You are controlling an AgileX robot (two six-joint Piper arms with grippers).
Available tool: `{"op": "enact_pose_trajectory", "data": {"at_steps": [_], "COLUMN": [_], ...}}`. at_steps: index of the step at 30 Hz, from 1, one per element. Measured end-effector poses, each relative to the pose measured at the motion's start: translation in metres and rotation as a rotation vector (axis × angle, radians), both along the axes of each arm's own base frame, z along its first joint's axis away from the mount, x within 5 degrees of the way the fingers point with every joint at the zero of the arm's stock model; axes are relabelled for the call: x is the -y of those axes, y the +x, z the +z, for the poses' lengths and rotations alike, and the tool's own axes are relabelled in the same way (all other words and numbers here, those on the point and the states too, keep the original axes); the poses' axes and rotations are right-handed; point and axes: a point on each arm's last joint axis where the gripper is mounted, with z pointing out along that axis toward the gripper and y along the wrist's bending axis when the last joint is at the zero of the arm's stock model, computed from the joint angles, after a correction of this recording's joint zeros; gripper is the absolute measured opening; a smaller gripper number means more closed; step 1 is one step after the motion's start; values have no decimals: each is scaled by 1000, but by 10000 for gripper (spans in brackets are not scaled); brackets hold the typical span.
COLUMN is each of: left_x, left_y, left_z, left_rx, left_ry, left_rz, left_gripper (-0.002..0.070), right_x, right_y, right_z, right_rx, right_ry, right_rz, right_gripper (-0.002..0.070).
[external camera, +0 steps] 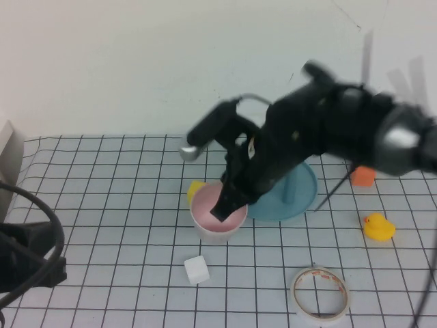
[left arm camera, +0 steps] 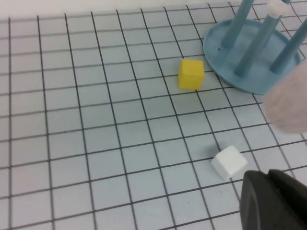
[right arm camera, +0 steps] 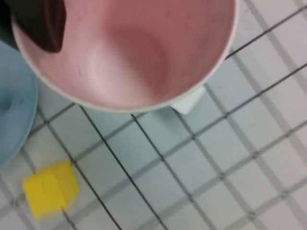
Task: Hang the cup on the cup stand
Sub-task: Adjust the cup with two arms
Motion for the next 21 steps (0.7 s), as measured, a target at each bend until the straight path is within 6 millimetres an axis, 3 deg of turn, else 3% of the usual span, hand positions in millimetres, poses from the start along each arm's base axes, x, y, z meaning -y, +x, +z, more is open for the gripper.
{"op": "enact_pose_trajectory", "data": {"at_steps": [6, 11, 13, 18, 21], "left_x": [2, 6, 7, 11, 17], "left_y": [0, -5, -10, -32, -45], "left_z": [-8, 0, 1, 7, 3], "left_rx": [11, 112, 161, 326, 435], "left_ry": [-61, -55, -44, -41, 34], "left_rz": [12, -58, -90, -171, -308], "left_gripper": [-2, -2, -2, -2, -2], "right_x": [14, 45, 60, 93, 109], "right_y": [-43, -79, -96, -135, -156], "right_z": [92, 143, 151, 141, 131], "right_rx": [151, 305, 377, 460, 517], "right_ry": [74, 194, 249, 368, 430], "right_rz": [125, 127, 122, 99, 98], "right_gripper": [17, 17, 17, 17, 17]}}
